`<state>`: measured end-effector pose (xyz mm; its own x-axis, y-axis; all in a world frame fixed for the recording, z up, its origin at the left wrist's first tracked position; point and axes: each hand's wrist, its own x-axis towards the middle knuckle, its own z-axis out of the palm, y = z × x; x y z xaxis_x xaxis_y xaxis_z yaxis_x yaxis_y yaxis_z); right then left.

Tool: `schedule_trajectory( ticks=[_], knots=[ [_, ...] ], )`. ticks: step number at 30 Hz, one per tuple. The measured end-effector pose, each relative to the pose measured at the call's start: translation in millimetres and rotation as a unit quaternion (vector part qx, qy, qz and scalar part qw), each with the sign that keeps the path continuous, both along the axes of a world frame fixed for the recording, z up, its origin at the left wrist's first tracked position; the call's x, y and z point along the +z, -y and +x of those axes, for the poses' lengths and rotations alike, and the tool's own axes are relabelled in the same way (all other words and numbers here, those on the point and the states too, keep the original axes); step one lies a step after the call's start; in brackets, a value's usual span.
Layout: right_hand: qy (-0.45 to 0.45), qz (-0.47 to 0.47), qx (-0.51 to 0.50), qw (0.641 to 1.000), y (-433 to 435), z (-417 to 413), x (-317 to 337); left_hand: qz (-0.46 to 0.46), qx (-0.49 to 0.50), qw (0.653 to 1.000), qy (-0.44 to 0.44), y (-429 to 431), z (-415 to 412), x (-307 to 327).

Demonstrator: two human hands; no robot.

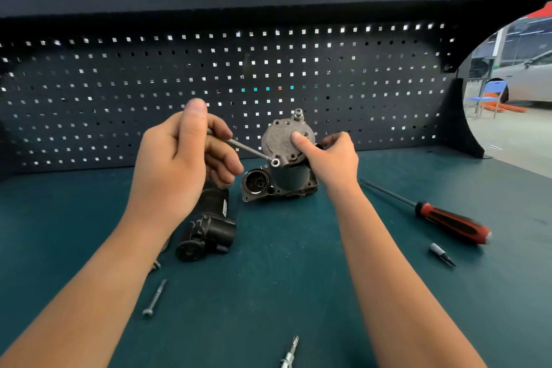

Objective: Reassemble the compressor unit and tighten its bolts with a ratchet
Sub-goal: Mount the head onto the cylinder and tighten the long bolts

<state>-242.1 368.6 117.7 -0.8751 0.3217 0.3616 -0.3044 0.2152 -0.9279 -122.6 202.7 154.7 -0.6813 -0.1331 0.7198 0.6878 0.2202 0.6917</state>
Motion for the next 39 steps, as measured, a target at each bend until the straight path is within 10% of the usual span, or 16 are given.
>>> schedule_trajectory(
  ticks=[17, 23, 27, 39],
  knots=[
    [0.004, -0.012, 0.009, 1.0, 1, 1, 0, -0.153, 0.098, 0.983, -0.039, -24, -25, 35],
    [0.002, -0.014, 0.007, 1.0, 1, -1, -1, -0.442, 0.221, 0.864, 0.099, -26, -54, 6],
    [0.003, -0.018, 0.012, 1.0, 1, -1, 0, -0.302, 0.159, 0.923, 0.18, -3, -65, -37],
    [-0.011, -0.015, 0.029, 0.999, -2, 0, -1, -0.25, 0.104, 0.93, 0.249, -24, -122, -98]
  ],
)
